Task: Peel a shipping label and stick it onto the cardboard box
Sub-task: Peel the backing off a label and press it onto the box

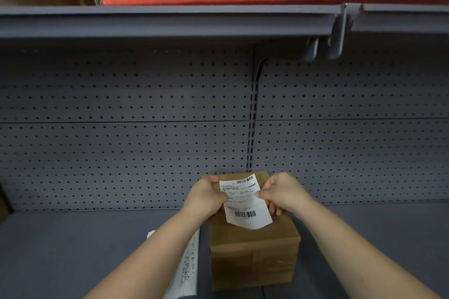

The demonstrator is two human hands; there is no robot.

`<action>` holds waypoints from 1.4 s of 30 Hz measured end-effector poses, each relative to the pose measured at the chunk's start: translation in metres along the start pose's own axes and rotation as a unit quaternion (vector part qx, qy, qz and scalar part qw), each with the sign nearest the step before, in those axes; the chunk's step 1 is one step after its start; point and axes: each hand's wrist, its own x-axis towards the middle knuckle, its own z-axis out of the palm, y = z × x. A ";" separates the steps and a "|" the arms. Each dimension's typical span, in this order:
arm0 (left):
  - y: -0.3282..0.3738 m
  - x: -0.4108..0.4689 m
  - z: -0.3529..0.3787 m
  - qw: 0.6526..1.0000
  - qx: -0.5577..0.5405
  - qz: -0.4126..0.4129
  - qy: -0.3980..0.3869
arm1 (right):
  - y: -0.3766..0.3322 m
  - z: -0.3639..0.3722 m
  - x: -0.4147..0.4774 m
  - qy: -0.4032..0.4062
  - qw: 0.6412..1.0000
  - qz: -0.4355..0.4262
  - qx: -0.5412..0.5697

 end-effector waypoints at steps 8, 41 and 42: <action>0.005 -0.004 0.001 0.997 0.069 0.030 -0.012 | 0.002 0.009 0.001 0.042 0.993 -0.039 -0.104; -0.064 -0.039 -0.035 0.949 0.079 0.298 -0.072 | 0.061 0.012 -0.053 0.061 0.944 -0.290 -0.147; -0.064 -0.038 -0.036 0.948 0.086 0.300 -0.069 | 0.060 0.010 -0.053 0.057 0.943 -0.290 -0.153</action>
